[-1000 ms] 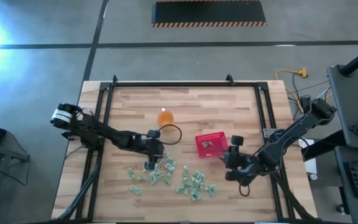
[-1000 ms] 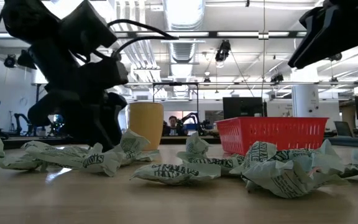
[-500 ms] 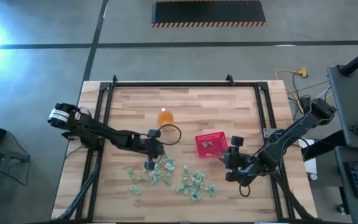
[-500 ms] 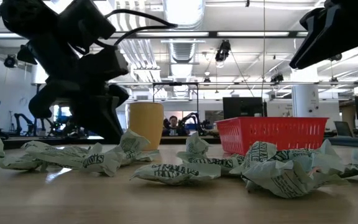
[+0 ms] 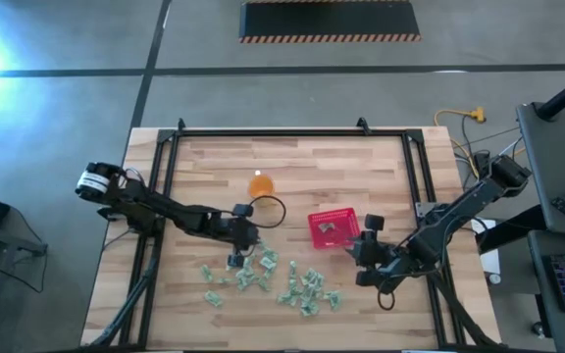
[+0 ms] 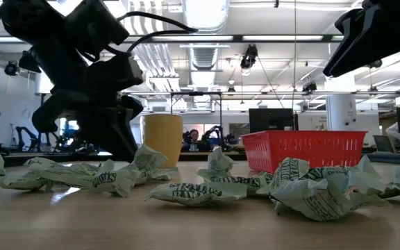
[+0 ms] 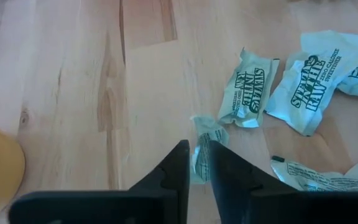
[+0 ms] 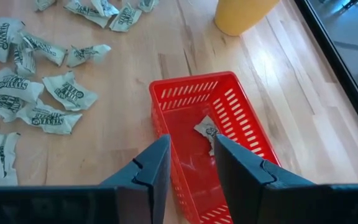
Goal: Pick and place Stevia / Truvia into bins
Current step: Put the stevia packet into the basket
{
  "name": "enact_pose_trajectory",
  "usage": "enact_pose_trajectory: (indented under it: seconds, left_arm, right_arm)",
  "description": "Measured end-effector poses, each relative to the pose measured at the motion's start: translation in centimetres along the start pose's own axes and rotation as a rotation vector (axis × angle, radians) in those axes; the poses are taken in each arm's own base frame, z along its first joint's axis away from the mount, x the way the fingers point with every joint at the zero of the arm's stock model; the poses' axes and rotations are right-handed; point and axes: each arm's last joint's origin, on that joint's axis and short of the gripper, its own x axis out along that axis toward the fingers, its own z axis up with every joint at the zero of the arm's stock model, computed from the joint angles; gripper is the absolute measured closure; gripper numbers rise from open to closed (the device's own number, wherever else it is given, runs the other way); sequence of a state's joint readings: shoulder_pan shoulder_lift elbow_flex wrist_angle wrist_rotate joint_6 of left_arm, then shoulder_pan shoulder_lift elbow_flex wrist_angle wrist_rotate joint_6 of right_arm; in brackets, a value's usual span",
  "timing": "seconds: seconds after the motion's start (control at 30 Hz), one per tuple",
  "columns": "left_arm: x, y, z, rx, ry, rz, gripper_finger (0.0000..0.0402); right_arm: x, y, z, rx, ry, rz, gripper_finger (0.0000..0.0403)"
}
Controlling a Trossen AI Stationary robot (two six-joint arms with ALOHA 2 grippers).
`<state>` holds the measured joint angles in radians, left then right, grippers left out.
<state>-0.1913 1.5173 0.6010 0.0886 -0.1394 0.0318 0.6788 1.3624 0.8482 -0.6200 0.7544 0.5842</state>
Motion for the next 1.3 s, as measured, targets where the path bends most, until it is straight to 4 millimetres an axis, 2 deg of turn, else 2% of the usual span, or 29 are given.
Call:
enact_pose_trajectory:
  seconds: [0.17,0.43,0.63,0.83,0.93,1.1,1.3]
  left_arm:
    - [0.0,0.0,0.1,-0.002,-0.01,0.0,0.033]
    - [0.1,0.0,0.0,-0.002,-0.011,0.0,0.0327]
    - [2.0,-0.3,-0.3,-0.002,-0.022,-0.001,0.0327]
    - [2.2,-0.3,-0.4,-0.003,-0.015,0.002,0.0327]
    - [1.9,-0.2,-0.3,0.002,-0.014,0.001,0.0338]
    - [1.1,-0.1,0.3,0.027,-0.053,0.005,0.0392]
    - [0.7,0.0,1.0,0.027,-0.093,0.012,0.04]
  right_arm:
    - [0.0,0.0,0.0,0.001,-0.001,0.001,0.0291]
    - [0.0,0.0,0.0,0.004,-0.004,0.002,0.0294]
    - [0.0,0.1,0.1,0.01,-0.009,0.005,0.0295]
    - [0.0,0.1,0.1,0.015,-0.014,0.009,0.0301]
    - [0.0,0.1,0.1,0.012,-0.013,0.009,0.0304]
    - [0.0,0.1,0.1,0.01,-0.013,0.008,0.0309]
    - [0.0,0.1,0.1,0.006,-0.013,0.008,0.0308]
